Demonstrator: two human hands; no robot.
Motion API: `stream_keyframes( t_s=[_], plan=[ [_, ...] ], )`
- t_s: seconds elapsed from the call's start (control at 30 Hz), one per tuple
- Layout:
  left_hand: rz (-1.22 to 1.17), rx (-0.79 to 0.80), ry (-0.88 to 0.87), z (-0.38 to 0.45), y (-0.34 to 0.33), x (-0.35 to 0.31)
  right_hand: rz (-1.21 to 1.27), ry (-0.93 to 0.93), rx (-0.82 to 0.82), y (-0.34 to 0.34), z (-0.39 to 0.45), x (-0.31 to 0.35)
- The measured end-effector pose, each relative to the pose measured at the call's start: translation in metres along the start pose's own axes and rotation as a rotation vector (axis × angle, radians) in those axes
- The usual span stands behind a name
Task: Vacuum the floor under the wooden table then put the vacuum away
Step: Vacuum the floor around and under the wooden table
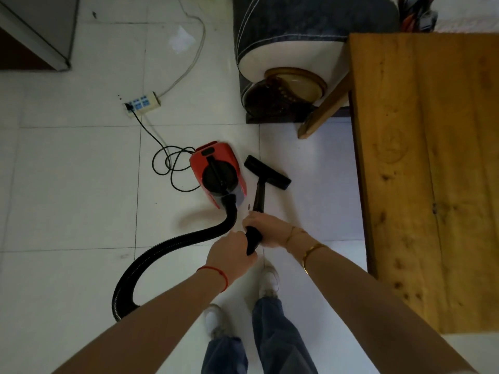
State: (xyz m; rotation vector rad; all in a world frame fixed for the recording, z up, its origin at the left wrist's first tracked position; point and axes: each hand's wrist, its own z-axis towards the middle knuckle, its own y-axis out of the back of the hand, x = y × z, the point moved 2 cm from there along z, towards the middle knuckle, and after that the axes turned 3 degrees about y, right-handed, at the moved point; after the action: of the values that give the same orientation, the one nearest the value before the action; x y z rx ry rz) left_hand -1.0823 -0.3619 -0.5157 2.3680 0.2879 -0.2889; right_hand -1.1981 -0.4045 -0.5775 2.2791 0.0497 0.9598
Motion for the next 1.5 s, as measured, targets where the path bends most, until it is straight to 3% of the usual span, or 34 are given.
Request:
stream_keyframes(
  t_s=[0.27,0.47,0.77,1.17,1.5],
  plan=[
    [0.218,0.019,-0.113,-0.058,-0.003,0.046,0.123,-0.082,-0.116,-0.060,-0.017,0.062],
    [0.236,0.020,-0.158,-0.067,-0.012,0.057,0.123,-0.118,-0.184,-0.081,-0.020,0.067],
    [0.289,-0.043,-0.205,-0.007,0.008,0.008,0.144,-0.179,-0.279,-0.039,-0.011,0.004],
    [0.239,-0.028,-0.218,0.093,0.036,-0.096,0.110,-0.276,-0.236,0.046,-0.013,-0.118],
    [0.303,0.015,-0.266,0.099,0.048,-0.111,0.166,-0.298,-0.263,0.058,-0.021,-0.121]
  ],
)
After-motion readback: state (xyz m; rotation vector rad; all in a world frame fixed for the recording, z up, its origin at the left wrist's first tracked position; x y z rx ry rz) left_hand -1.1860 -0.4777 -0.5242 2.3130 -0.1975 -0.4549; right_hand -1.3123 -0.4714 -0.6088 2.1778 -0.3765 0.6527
